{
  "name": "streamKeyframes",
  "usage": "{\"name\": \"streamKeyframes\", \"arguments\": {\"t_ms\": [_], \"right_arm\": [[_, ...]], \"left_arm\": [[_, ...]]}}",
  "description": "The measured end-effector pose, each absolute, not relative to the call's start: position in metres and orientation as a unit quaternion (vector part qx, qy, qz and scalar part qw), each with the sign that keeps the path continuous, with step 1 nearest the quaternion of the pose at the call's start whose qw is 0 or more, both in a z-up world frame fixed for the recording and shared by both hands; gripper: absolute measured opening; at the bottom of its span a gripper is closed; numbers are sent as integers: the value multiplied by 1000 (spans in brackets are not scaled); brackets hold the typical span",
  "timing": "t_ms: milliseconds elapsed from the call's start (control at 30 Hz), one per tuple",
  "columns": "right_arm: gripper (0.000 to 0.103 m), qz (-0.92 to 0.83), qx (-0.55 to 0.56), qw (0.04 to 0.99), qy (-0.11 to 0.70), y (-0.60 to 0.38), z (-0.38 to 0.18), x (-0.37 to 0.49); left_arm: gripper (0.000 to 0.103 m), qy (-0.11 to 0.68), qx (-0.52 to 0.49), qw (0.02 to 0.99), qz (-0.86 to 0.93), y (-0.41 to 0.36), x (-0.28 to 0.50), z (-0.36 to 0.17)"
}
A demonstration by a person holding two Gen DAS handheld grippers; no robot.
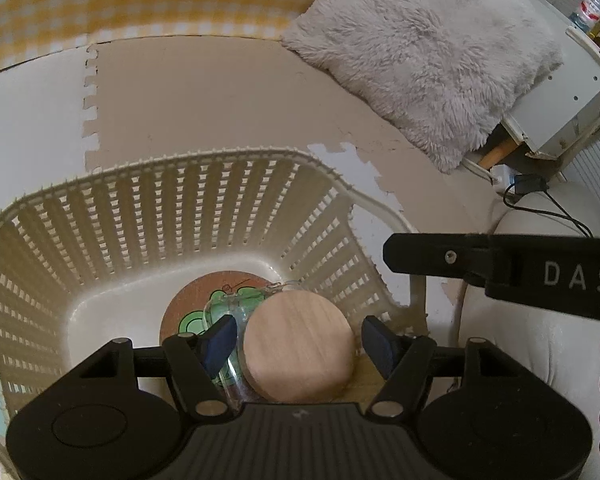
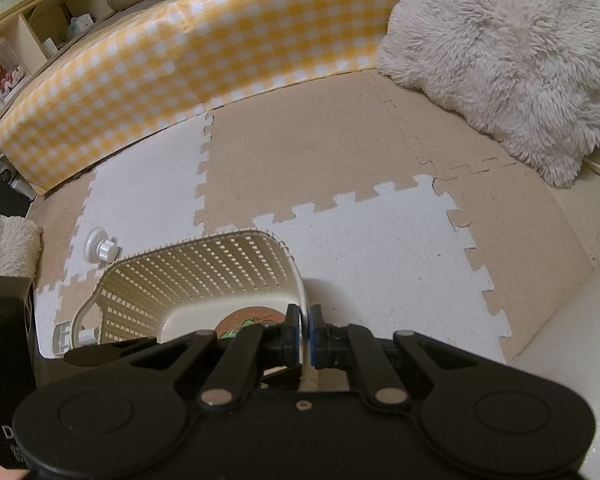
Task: Organize rigid objects
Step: 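Carry the wooden coaster with the left gripper into the basket and release, then move the left gripper back to the white USB charger and grasp it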
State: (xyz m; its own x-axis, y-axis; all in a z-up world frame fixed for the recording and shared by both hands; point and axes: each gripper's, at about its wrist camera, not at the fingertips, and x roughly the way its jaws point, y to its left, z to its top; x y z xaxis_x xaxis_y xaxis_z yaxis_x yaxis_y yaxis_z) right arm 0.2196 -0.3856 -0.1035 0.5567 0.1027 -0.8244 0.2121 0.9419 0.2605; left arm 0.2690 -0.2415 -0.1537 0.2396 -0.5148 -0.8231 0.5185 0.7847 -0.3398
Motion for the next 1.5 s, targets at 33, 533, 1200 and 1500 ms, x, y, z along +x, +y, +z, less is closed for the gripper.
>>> {"name": "streamKeyframes", "arguments": {"t_ms": [33, 533, 1200, 1500], "right_arm": [[5, -32, 168, 866, 470, -386, -103, 219], [5, -32, 173, 865, 470, -387, -103, 219], [5, -33, 172, 866, 468, -387, -103, 219], [5, -34, 163, 871, 463, -385, -103, 217]], "left_arm": [[73, 523, 3, 787, -327, -242, 269, -154], [89, 492, 47, 802, -335, -238, 255, -124], [103, 412, 83, 836, -352, -177, 206, -53], [103, 366, 45, 866, -339, -129, 197, -21]]}}
